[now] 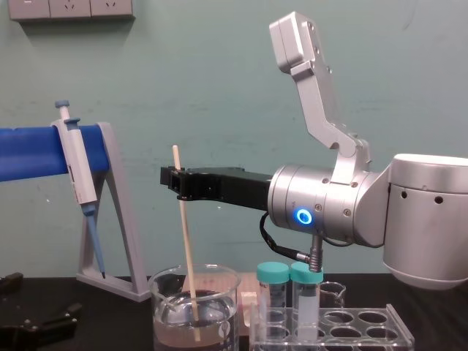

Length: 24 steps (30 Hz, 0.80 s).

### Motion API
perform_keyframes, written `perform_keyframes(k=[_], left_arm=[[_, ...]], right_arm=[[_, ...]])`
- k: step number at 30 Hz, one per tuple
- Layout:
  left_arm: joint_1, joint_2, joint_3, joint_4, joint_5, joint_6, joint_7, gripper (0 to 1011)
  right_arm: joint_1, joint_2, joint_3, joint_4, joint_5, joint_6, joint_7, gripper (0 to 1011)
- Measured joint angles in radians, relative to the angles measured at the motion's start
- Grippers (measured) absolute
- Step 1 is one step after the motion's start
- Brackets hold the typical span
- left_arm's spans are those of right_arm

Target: Hold the thermometer with one hand and immerse one end into the beaker, then reinsert it into the test tube rack.

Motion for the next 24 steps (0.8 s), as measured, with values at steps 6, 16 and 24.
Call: perform_keyframes(k=[6,16,24], left_arm=[[0.0,0.0,0.0,0.0,0.0,0.0,0.0,1004],[0.0,0.0,0.0,0.0,0.0,0.0,0.0,1004],[0.0,0.0,0.0,0.0,0.0,0.0,0.0,1004]], right_arm=[[0.0,0.0,0.0,0.0,0.0,0.0,0.0,53],[0.0,0.0,0.0,0.0,0.0,0.0,0.0,53],[0.0,0.0,0.0,0.0,0.0,0.0,0.0,53]])
